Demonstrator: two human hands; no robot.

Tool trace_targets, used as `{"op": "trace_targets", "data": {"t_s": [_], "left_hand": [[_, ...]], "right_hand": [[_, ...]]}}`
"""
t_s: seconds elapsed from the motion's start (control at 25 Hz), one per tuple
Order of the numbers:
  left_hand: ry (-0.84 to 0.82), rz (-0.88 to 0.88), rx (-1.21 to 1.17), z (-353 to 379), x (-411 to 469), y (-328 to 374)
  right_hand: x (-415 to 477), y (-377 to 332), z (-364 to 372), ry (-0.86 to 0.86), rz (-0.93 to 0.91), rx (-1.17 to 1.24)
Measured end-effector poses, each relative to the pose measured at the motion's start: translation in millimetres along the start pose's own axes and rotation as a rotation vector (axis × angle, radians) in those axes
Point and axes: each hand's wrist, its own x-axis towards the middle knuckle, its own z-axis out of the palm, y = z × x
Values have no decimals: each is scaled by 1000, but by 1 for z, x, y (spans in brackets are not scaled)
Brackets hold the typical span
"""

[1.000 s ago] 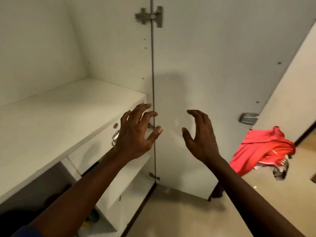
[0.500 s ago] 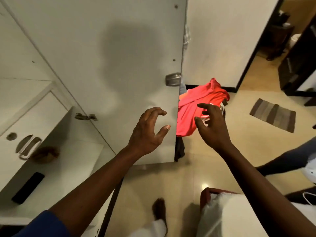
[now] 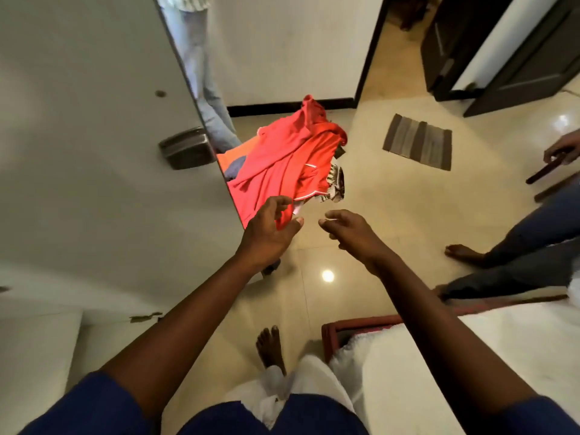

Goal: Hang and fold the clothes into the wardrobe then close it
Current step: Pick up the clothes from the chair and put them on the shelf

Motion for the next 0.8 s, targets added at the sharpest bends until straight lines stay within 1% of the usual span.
{"op": "trace_targets", "data": {"t_s": [0.12,0.2,0.28,0.44,0.6,0.68,0.8], "left_hand": [[-52,-109,-44,12,42,2],[-18,-229,-124,22,68,-1],[22,-370,-188,33,90,-2],[50,-661,-353,47,132,-10],[202,-818,-494,63,170,-18],[300,-907,-577,68,194,-23],[462,-1014,-691,79,217,-21]], "right_hand": [[23,9,4,-33,95,91],[42,11,-2,-37,108,92],[66,9,-15,-2,71,48],[152,-27,-50,27,-99,-128],[273,-92,-67,-2,-355,-381],[334,-121,-64,-101,-494,-515],[395,-146,-55,-254,-639,-733]]}}
